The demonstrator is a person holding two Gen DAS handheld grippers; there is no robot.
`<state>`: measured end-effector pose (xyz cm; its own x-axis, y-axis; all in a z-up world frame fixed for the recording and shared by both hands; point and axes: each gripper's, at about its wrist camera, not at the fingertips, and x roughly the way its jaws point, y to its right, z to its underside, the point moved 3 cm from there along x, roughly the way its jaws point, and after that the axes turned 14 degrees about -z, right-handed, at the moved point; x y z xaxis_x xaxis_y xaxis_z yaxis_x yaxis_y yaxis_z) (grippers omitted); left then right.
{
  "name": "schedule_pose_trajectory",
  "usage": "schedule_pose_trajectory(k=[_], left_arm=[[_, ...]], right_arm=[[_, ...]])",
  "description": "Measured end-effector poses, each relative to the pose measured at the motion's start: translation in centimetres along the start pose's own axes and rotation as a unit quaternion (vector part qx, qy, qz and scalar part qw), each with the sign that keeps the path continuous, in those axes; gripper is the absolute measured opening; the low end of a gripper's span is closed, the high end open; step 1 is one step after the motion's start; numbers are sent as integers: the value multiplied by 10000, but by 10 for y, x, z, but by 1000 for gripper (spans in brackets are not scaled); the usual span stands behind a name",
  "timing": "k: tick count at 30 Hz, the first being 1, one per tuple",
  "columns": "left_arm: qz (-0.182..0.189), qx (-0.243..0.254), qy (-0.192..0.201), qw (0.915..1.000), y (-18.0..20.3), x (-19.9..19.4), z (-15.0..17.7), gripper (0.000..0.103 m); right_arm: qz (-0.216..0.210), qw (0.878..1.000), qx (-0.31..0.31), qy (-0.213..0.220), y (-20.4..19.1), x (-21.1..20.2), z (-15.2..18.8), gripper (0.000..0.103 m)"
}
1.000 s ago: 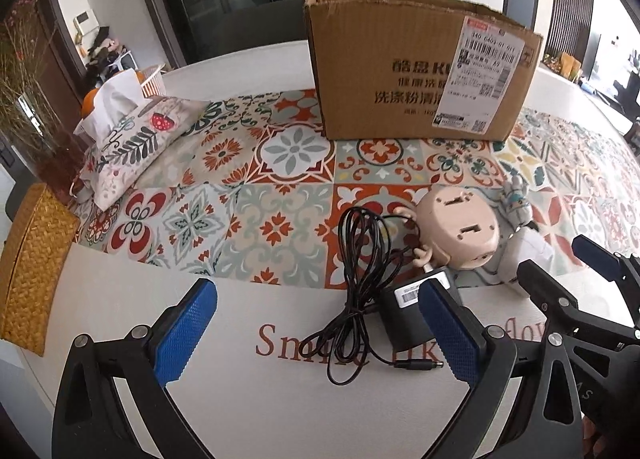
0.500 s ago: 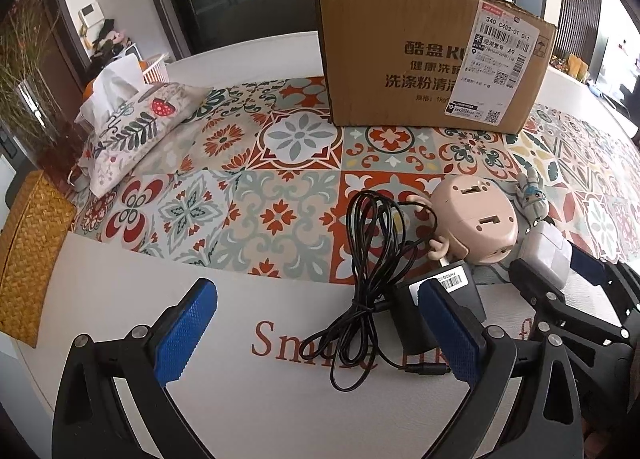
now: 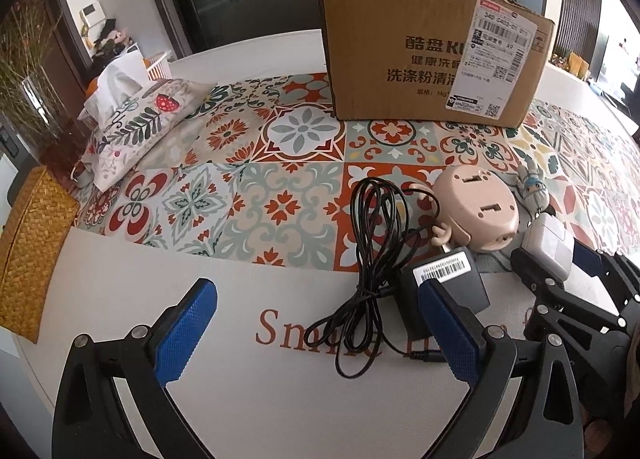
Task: Organize rigid objects
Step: 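Hold the white adapter in the right gripper while the left gripper grasps the black power brick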
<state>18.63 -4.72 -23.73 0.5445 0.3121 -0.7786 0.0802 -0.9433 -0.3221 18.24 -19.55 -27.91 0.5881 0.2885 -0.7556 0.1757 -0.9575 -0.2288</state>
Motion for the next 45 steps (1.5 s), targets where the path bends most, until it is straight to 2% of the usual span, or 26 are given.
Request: schedule_pose_trajectory(k=[8, 15, 21, 24, 28, 36, 39, 42, 45], left_arm=[[102, 152, 334, 9993, 11, -24, 5, 102], [80, -52, 603, 9981, 35, -44, 8, 102], [293, -419, 303, 9982, 52, -39, 12, 97], [338, -600, 288, 9972, 57, -36, 14, 94], [302, -580, 77, 9978, 66, -24, 14, 78], [150, -508, -19, 9986, 73, -9, 12, 75], [253, -611, -182, 9976, 73, -2, 12, 68], [265, -612, -171, 9976, 74, 1, 11, 67], [276, -596, -115, 9978, 71, 3, 12, 58]], right_arm=[[54, 9998, -165, 120, -2, -29, 3, 58], [136, 9995, -236, 151, 17, -52, 4, 58], [110, 9997, -204, 51, 37, -58, 10, 58], [137, 9998, -150, 55, 44, -60, 12, 58], [127, 9999, -94, 42, 49, -59, 15, 58], [4, 9999, -169, 14, 43, -52, 14, 58], [-57, 9999, -157, 5, 41, -49, 13, 58], [-75, 9998, -161, -2, 38, -47, 12, 58], [-87, 9998, -174, 0, 34, -46, 11, 58]])
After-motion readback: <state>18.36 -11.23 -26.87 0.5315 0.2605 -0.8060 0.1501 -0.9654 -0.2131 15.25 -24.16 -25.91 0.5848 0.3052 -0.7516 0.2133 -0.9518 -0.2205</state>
